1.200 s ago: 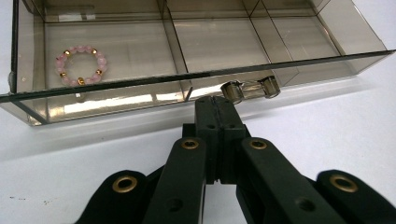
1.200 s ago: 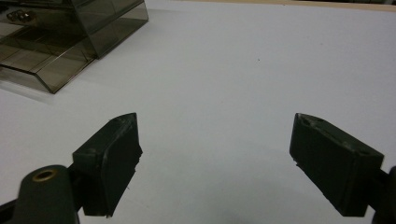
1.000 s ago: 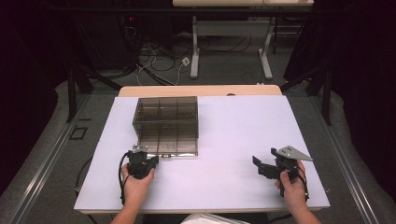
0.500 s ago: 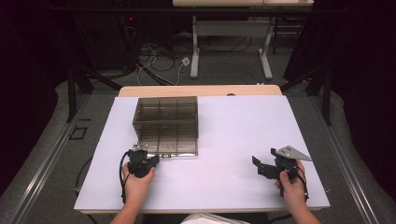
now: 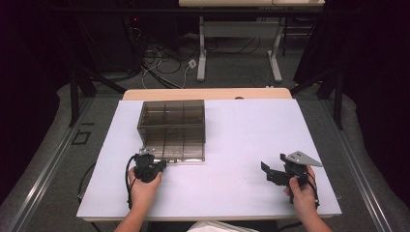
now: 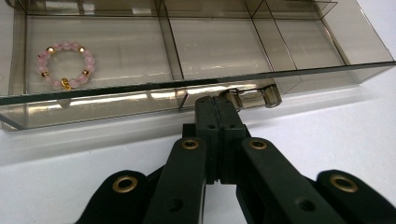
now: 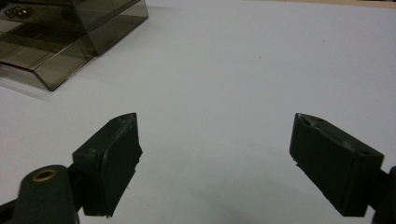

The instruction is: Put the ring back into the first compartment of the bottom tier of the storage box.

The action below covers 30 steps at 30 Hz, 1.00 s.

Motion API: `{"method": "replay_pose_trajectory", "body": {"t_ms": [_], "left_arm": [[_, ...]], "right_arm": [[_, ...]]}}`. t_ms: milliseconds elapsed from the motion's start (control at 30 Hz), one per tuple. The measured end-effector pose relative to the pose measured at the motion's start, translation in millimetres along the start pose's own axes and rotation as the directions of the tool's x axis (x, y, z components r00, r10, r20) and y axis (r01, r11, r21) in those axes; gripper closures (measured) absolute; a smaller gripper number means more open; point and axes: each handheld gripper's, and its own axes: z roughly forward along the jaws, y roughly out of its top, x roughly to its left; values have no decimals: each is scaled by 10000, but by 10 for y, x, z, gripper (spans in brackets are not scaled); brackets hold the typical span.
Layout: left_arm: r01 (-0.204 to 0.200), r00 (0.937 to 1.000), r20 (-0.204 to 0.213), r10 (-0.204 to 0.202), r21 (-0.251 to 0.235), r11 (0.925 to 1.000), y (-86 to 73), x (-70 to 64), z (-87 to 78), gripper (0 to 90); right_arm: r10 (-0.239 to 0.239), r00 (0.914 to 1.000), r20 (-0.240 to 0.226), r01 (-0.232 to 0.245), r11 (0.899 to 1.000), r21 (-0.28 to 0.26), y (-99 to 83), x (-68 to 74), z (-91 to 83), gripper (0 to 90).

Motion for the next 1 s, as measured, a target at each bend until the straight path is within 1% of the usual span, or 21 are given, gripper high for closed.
{"method": "replay_pose_trajectory", "body": {"t_ms": [67, 133, 167, 200, 233, 300, 333, 467, 533, 567, 600, 800, 833, 900, 933, 1000], "left_arm": [[71, 10000, 46, -71, 56, 10000, 8, -1, -2, 900], [85, 9999, 81, -86, 73, 9999, 16, 3, 3, 900], [119, 9999, 59, -120, 6, 9999, 17, 2, 10, 900], [129, 9999, 83, -130, 71, 9999, 22, 3, 6, 900], [148, 9999, 62, -148, 56, 9999, 24, 0, 10, 900], [141, 9999, -28, -141, 39, 9999, 32, -5, 19, 900], [141, 9999, 5, -141, 52, 9999, 38, -7, 23, 900], [108, 9999, -98, -108, 32, 9999, 51, -18, 44, 900], [173, 9998, -54, -173, 62, 9998, 56, -13, 43, 900], [141, 9999, 4, -141, 105, 9998, 62, -3, 40, 900], [183, 9998, -34, -182, 34, 9998, 61, -2, 44, 900], [328, 9995, 38, -329, 58, 9994, 82, 18, 51, 900], [339, 9994, 74, -340, 136, 9993, 90, 24, 48, 900], [379, 9993, 38, -380, 63, 9993, 98, 29, 60, 900], [361, 9993, 78, -362, 127, 9993, 104, 35, 57, 900], [454, 9990, 61, -454, 46, 9990, 112, 34, 67, 900]], "right_arm": [[20, 10000, 34, -19, 10000, -88, -3, 1, 8, 156], [46, 10000, 38, -46, 10000, 30, -2, -1, 1, 156], [49, 10000, 32, -49, 10000, 28, -2, -1, 2, 156], [13, 10000, 65, -13, 10000, -72, -5, 0, 8, 156], [22, 10000, 0, -22, 10000, -13, -3, 0, 2, 156], [20, 10000, -1, -20, 10000, -7, -4, 0, -1, 156], [36, 10000, 68, -35, 10000, -74, -6, 2, 7, 156], [21, 10000, 5, -21, 10000, -11, -4, 0, 1, 156], [30, 10000, 46, -30, 10000, -62, -6, 0, 4, 156], [125, 9999, 47, -125, 9999, -51, -5, 5, 4, 156], [122, 9999, 37, -122, 9999, 34, -3, 3, -2, 156], [125, 9999, 28, -125, 9999, 36, -4, 4, -3, 156], [81, 10000, 32, -81, 10000, 24, -4, 0, -3, 156], [76, 10000, 47, -77, 10000, 41, -3, 1, -6, 156], [82, 10000, 20, -82, 10000, 17, -4, 0, -4, 156], [101, 9999, 27, -101, 9999, 26, -4, 0, -3, 156]]}}
